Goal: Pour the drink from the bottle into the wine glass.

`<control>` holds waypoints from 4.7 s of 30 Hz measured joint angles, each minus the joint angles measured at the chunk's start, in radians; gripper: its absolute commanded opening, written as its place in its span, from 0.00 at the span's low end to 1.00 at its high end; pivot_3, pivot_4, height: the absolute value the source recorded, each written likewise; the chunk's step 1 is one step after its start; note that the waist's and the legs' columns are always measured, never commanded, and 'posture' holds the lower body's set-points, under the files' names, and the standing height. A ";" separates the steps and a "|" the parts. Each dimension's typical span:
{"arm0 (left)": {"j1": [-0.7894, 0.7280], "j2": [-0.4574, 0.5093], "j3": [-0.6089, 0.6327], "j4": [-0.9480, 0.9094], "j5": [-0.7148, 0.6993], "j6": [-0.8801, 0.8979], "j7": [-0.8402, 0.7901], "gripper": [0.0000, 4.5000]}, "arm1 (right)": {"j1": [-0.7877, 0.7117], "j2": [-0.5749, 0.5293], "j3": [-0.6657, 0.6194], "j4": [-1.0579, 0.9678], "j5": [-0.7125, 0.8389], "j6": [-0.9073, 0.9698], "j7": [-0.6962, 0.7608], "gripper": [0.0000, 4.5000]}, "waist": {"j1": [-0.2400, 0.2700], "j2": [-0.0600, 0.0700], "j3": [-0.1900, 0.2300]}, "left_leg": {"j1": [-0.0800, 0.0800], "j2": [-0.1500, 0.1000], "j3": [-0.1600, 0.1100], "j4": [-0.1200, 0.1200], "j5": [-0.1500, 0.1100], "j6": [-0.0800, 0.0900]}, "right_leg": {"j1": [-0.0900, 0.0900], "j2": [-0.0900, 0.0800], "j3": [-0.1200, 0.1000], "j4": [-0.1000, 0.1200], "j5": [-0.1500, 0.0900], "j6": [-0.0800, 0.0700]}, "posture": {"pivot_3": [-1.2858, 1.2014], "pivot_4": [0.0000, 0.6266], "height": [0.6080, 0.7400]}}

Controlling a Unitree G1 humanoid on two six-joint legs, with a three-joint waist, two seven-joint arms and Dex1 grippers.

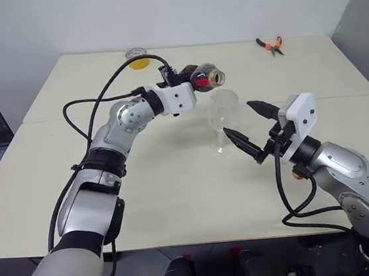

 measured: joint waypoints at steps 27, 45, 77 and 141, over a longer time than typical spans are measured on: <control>-0.094 0.055 -0.107 0.104 0.264 -0.109 0.296 0.12 | -0.024 0.026 0.010 0.003 -0.040 0.022 -0.010 1.00 | 0.000 0.000 0.000 | -0.005 -0.001 -0.001 0.002 0.001 0.000 | -0.005 0.000 -0.001 0.003 0.000 0.000 | 0.52 0.24 1.00; -0.124 0.058 -0.124 0.132 0.314 -0.109 0.366 0.12 | -0.024 0.033 0.010 0.003 -0.040 0.020 0.000 1.00 | 0.000 0.000 0.000 | -0.005 -0.001 0.000 0.002 0.003 -0.002 | -0.005 -0.001 -0.001 0.003 0.000 0.000 | 0.52 0.24 1.00; -0.176 0.060 -0.171 0.170 0.350 -0.110 0.451 0.11 | -0.015 0.037 0.011 0.002 -0.040 0.021 -0.001 1.00 | 0.000 0.000 0.000 | -0.005 -0.001 0.000 0.003 0.003 -0.004 | -0.005 -0.001 -0.001 0.004 0.000 0.000 | 0.52 0.24 1.00; -0.183 0.075 -0.186 0.190 0.351 -0.122 0.458 0.11 | -0.006 0.042 0.015 -0.001 -0.039 0.023 0.006 1.00 | -0.001 0.000 0.000 | -0.005 -0.001 0.000 0.004 0.003 -0.004 | -0.005 -0.001 -0.001 0.005 0.000 0.000 | 0.52 0.24 1.00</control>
